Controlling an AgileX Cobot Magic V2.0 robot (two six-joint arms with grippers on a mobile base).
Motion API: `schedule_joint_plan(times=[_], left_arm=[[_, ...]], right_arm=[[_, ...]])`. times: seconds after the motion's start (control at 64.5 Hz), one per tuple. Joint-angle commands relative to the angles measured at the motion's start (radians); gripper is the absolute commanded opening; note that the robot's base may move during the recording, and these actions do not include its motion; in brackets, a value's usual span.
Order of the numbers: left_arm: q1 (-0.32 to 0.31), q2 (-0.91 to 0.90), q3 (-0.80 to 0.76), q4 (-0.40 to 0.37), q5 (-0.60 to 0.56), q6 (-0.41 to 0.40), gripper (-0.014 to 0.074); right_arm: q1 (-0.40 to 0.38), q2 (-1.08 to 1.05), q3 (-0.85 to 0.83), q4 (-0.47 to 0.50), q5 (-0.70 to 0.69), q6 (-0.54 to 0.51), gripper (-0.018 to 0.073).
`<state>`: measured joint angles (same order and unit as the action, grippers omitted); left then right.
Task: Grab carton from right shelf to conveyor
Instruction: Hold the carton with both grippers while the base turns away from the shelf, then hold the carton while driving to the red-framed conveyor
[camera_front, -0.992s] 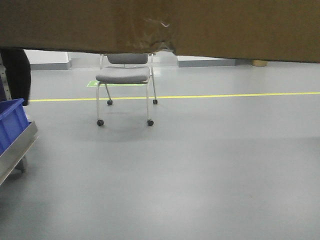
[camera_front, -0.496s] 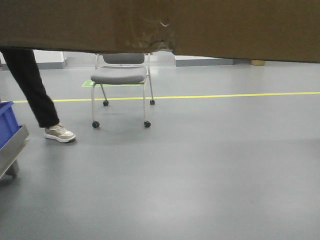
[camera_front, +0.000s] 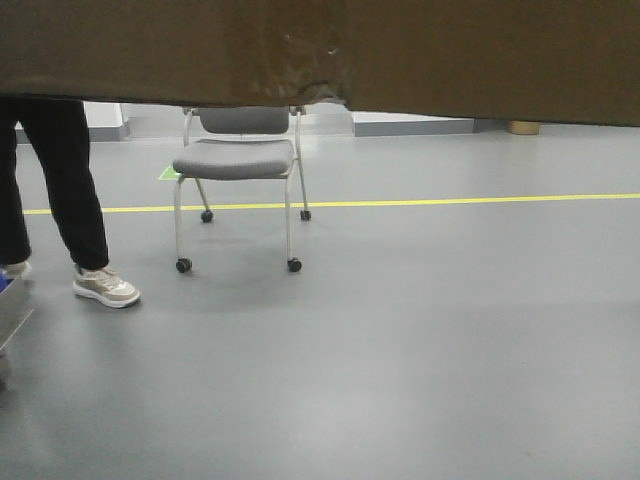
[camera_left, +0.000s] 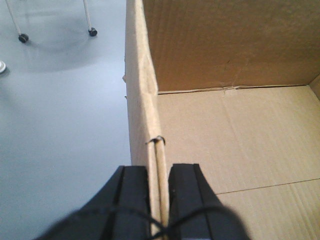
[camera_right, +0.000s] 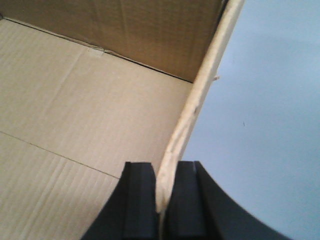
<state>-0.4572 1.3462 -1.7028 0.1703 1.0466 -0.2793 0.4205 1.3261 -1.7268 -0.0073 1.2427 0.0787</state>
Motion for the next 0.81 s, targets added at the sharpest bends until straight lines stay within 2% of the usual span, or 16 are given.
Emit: schedule_joint_plan(times=[0.0,0.512,0.791], left_arm=[[-0.007,-0.015,-0.005,-0.027,-0.072,0.009,-0.0008],[-0.007,-0.015,-0.005,-0.018,-0.072,0.009,-0.0008],[-0.007,-0.015,-0.005,-0.012,-0.072,0.009,-0.0008]], right_arm=[[0.001,-0.01,-0.001,0.027,-0.024,-0.025,-0.007],[0.001,-0.01,-0.001,0.027,-0.03,-0.025,-0.007],[0.001,-0.01,-0.001,0.027,-0.137,-0.025,-0.007]])
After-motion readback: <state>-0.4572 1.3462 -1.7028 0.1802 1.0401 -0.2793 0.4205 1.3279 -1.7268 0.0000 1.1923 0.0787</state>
